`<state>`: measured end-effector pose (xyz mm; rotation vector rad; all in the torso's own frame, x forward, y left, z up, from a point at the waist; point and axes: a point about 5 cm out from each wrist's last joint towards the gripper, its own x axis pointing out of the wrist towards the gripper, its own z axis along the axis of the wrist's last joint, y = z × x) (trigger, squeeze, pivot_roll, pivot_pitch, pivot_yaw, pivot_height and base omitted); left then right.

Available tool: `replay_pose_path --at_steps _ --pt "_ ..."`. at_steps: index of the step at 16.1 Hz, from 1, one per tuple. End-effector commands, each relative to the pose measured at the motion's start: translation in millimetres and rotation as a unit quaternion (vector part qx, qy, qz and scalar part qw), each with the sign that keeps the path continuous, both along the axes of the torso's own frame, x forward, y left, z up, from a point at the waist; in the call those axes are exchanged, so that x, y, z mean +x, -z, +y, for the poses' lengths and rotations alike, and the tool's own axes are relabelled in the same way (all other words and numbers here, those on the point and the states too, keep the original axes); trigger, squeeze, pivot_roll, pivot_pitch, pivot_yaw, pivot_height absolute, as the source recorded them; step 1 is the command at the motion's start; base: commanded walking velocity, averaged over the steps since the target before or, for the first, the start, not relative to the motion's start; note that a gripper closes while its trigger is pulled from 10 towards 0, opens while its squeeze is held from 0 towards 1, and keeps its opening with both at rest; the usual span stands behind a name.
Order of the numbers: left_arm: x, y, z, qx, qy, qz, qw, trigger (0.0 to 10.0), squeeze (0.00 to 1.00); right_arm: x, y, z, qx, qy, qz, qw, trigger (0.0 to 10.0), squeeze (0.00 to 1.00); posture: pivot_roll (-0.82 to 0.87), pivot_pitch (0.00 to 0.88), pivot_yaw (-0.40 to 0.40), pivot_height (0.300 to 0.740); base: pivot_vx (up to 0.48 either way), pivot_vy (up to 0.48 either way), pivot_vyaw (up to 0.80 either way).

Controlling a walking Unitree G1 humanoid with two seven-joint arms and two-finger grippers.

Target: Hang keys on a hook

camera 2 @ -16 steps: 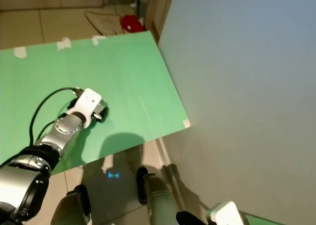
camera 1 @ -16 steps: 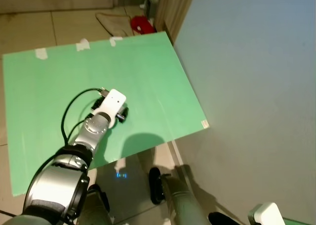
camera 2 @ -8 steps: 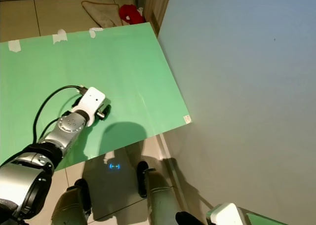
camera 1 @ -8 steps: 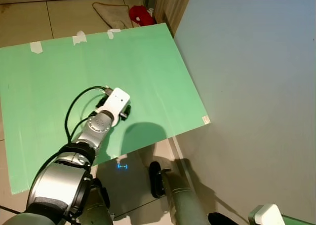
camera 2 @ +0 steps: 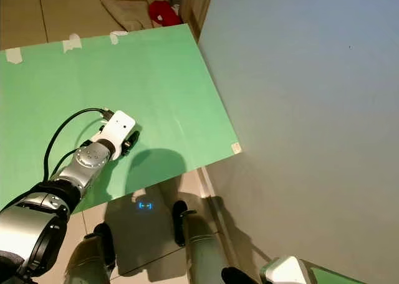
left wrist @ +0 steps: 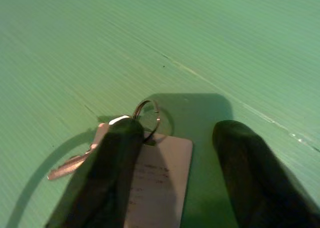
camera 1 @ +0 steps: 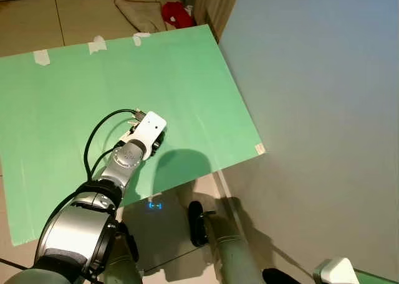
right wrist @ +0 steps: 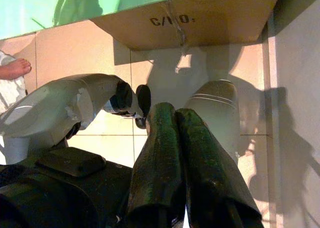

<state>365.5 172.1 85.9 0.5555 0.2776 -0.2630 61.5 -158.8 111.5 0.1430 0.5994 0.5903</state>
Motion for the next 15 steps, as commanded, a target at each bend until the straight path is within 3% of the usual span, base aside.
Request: replay_pose_path --at_steps 1,4,5,8,12,15 --pt "-4.1 8.6 -4.7 -0.004 0.007 0.02 1.0 0.0 0.0 -2.3 4.6 -1.9 -0.004 0.004 0.015 1.0 10.0 0.0 -0.5 0.452 -0.206 0.722 0.0 0.0 0.0" --pt "-3.2 7.1 -3.3 -0.023 -0.002 0.023 0.999 0.0 0.0 2.2 6.2 -1.8 -0.003 0.004 0.011 1.0 10.0 0.0 -0.49 0.448 -0.203 0.722 0.0 0.0 0.0" --pt "-1.0 2.8 -3.5 -0.056 -0.012 0.015 0.998 0.0 0.0 5.8 9.2 -0.9 -0.001 0.004 0.008 1.0 10.0 0.0 -0.47 0.439 -0.194 0.722 0.0 0.0 0.0" --pt "-0.2 -1.0 -7.3 -0.09 -0.006 0.0 0.996 0.0 0.0 16.3 16.4 2.1 0.006 0.001 0.0 1.0 10.0 0.0 -0.42 0.399 -0.174 0.722 0.0 0.0 0.0" --pt "0.8 -10.0 -12.5 -0.145 0.009 -0.033 0.989 0.0 0.0 45.7 28.3 4.9 0.016 0.001 -0.023 1.0 10.0 0.0 -0.35 0.338 -0.146 0.722 0.0 0.0 0.0" --pt "2.3 -27.7 -19.1 -0.184 0.043 -0.074 0.979 0.0 0.0 74.0 38.4 9.2 0.023 -0.003 -0.046 0.999 10.0 0.0 -0.25 0.257 -0.12 0.722 0.0 0.0 0.0"
